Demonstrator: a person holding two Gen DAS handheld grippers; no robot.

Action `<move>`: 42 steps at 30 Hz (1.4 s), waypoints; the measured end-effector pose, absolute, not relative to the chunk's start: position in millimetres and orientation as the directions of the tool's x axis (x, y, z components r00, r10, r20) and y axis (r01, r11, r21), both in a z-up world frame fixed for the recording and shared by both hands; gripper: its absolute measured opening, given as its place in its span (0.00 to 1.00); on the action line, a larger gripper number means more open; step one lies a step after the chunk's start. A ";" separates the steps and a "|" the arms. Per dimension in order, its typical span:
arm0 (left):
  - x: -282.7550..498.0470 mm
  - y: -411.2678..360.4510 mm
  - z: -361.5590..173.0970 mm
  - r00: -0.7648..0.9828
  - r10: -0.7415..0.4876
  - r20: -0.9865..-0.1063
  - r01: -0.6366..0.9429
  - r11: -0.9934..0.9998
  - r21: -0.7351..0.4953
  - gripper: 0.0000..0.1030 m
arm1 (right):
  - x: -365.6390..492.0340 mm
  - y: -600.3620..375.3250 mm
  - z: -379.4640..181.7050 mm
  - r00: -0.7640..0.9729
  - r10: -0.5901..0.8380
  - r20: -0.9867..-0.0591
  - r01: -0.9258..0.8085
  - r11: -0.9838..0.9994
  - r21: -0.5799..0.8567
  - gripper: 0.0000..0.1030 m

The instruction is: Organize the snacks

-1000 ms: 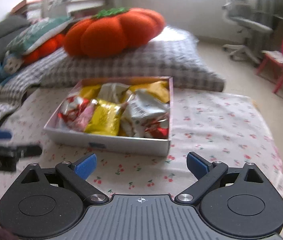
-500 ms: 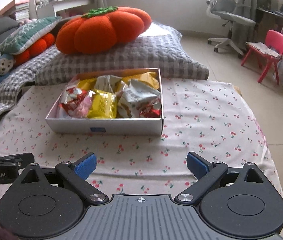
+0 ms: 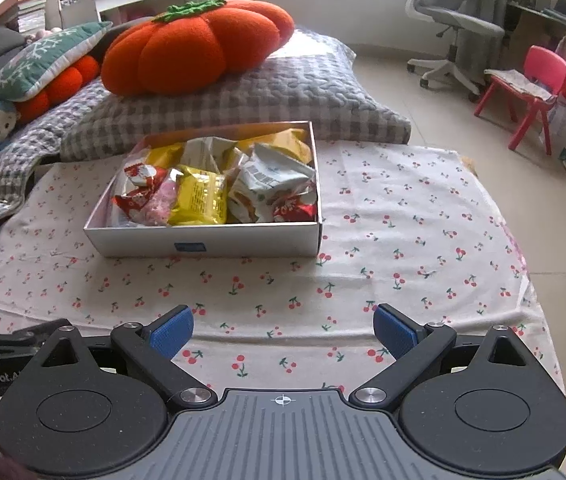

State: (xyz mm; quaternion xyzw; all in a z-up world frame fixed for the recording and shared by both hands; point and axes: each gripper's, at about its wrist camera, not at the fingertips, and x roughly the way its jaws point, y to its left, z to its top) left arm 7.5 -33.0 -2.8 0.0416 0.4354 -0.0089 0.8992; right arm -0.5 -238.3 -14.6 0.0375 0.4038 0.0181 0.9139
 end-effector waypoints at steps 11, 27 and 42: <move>7.8 -33.2 1.3 0.633 0.014 -0.774 0.043 0.998 0.054 1.00 | -1.1 -235.6 -12.7 0.678 0.072 -0.732 -0.021 0.997 0.079 0.95; 9.9 -29.9 3.7 0.647 0.028 -0.762 0.016 0.999 0.050 1.00 | 0.1 -230.3 -15.2 0.679 0.070 -0.731 -0.029 0.997 0.068 0.95; 10.3 -31.3 2.0 0.646 0.041 -0.763 0.016 0.998 0.067 0.99 | 0.5 -229.1 -17.2 0.677 0.072 -0.732 -0.032 0.997 0.068 0.95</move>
